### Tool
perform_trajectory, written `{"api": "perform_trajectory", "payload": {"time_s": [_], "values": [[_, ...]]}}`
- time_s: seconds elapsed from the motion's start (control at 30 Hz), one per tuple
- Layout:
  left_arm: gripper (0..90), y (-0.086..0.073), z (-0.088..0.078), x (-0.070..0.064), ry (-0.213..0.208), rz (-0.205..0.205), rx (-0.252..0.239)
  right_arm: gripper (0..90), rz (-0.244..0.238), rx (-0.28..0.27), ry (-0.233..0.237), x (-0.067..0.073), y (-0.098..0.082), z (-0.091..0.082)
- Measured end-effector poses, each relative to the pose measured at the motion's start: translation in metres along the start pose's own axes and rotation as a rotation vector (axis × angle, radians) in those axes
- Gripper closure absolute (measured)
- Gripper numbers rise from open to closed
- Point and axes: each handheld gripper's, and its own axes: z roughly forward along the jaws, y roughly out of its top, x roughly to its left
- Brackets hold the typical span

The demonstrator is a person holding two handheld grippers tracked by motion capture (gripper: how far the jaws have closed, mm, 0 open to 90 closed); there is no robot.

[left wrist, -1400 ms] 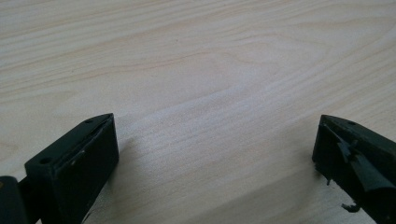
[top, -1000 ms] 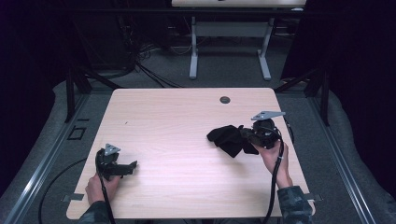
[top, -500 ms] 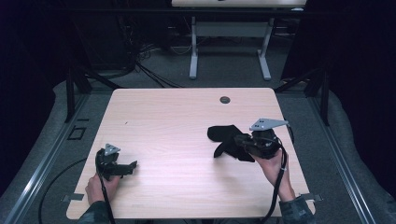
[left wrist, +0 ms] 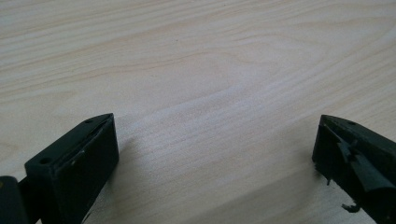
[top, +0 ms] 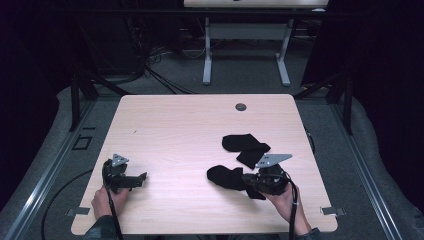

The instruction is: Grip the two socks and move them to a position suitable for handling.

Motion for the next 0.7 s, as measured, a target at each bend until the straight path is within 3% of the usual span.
{"api": "perform_trajectory", "payload": {"time_s": [0.2,0.3,0.4,0.43,0.57,0.67,0.7], "values": [[0.4,0.0,0.0,0.0,0.0,0.0,0.0,82.5,-0.025,0.072,0.023,0.006,-0.02,0.027],[0.4,0.0,0.0,0.0,0.0,0.0,0.0,81.7,-0.074,0.054,0.027,0.01,-0.027,0.033],[0.4,0.0,0.0,0.0,0.0,0.0,0.0,76.4,-0.069,0.083,0.02,0.008,-0.031,0.039],[0.4,0.0,0.0,0.0,0.0,0.0,0.0,66.1,-0.051,0.075,0.013,0.007,-0.033,0.04],[0.4,0.0,0.0,0.0,-0.001,0.0,0.0,49.4,-0.031,0.025,0.003,0.006,-0.034,0.031],[0.4,0.0,0.0,0.0,-0.002,-0.001,0.001,47.6,-0.02,0.006,-0.001,0.005,-0.035,0.024],[0.4,0.0,0.0,0.0,-0.001,0.0,0.001,43.6,0.014,-0.017,-0.01,0.001,-0.038,0.013]]}}
